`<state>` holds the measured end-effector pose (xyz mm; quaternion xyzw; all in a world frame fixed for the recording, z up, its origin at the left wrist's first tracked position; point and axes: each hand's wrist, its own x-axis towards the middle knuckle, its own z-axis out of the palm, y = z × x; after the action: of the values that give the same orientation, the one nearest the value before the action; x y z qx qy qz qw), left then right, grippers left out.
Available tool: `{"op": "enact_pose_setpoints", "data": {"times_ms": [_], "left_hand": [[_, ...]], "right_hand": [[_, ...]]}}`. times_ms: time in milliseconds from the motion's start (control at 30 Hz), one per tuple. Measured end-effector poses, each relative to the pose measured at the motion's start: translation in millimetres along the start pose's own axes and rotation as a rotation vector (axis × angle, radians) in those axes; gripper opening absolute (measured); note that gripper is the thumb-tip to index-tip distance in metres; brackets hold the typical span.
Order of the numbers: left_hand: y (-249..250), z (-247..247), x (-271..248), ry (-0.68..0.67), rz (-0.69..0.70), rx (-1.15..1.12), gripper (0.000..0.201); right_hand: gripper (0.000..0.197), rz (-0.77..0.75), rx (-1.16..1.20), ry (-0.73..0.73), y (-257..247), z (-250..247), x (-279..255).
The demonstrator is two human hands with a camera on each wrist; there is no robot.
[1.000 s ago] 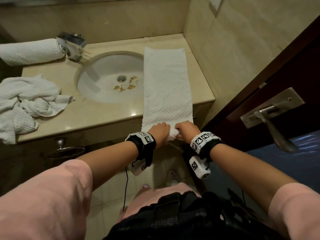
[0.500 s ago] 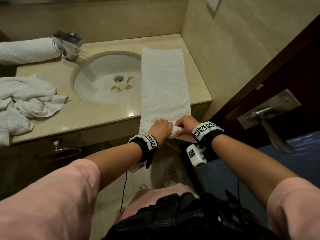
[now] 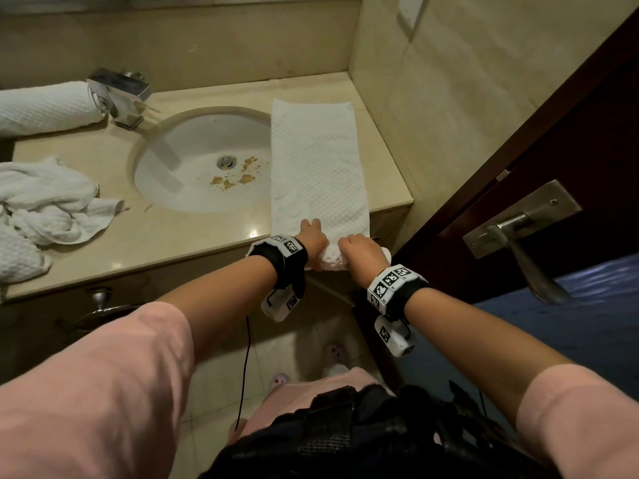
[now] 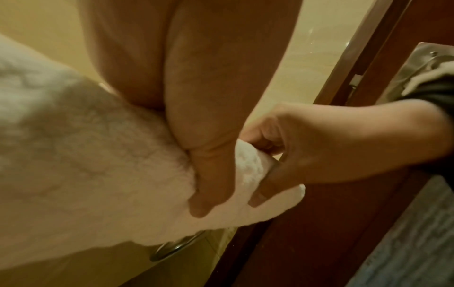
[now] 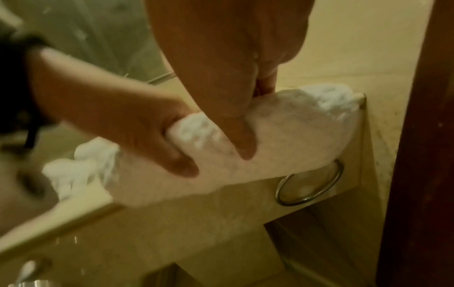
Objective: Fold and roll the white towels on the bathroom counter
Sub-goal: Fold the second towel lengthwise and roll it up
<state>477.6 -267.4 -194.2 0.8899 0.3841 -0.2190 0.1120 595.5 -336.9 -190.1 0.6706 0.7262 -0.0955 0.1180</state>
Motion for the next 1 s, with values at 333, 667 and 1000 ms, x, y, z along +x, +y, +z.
{"op": "enact_pose_setpoints", "data": {"times_ms": [333,667,1000], "left_hand": [[20,18,-24,0.205,0.005,0.12,0.037],[1,20,-10,0.069,-0.011,-0.063,0.031],[-9,17,4,-0.035,0.04,-0.187,0.037]], "right_hand": [[0.039,0.052,0.177,-0.278,15,-22,29],[0.053,0.018,0.132,-0.147,5,-5,26],[0.032,0.073,0.079,-0.158,0,2,24]]}}
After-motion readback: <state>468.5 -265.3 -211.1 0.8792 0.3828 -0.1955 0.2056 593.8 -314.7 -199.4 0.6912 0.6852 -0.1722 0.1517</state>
